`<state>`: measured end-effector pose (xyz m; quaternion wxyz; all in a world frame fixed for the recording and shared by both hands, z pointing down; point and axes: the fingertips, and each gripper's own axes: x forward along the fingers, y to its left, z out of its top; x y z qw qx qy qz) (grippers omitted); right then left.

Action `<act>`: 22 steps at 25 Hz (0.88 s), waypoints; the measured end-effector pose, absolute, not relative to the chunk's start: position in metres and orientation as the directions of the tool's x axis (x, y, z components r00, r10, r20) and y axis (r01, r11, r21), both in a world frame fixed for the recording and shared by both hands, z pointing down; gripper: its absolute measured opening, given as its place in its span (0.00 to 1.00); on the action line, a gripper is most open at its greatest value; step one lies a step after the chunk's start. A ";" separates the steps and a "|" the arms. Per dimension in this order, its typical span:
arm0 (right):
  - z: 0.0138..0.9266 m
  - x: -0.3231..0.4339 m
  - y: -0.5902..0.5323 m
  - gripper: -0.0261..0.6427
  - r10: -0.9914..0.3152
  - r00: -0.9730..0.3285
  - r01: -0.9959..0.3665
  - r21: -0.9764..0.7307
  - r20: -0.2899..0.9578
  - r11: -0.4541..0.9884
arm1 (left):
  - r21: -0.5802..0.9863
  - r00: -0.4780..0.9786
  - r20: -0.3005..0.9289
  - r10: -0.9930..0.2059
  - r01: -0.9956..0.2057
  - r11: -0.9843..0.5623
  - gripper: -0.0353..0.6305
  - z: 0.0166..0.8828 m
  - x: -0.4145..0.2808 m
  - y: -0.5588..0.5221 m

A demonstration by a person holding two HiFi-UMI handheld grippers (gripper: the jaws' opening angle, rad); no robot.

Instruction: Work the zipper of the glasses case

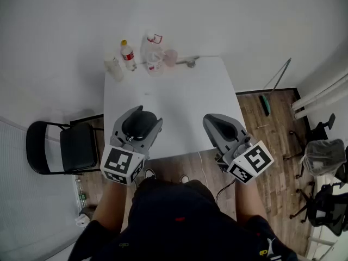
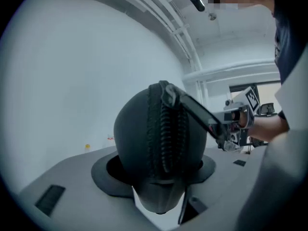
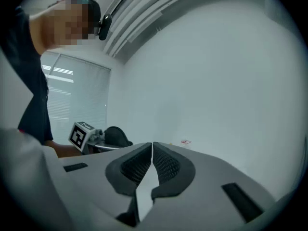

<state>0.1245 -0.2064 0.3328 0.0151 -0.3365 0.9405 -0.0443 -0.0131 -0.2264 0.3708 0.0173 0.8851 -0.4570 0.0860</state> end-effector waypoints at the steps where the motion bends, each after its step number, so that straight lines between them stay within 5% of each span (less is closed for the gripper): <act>1: 0.332 0.137 -0.211 0.07 -0.665 -0.747 -0.663 -0.065 -0.001 0.745 | -0.034 0.543 0.143 -0.828 -0.833 -0.552 0.46 0.363 -0.018 -0.224; 11: 0.315 0.221 -0.233 0.07 -0.855 -0.514 -0.855 -0.037 -0.075 0.517 | -0.011 0.344 0.019 -0.939 -0.939 -0.344 0.46 0.312 -0.060 -0.194; 22: 0.295 0.196 -0.221 0.07 -0.896 -0.434 -0.900 0.019 -0.096 0.435 | -0.014 0.360 -0.025 -0.933 -0.933 -0.360 0.46 0.294 -0.109 -0.180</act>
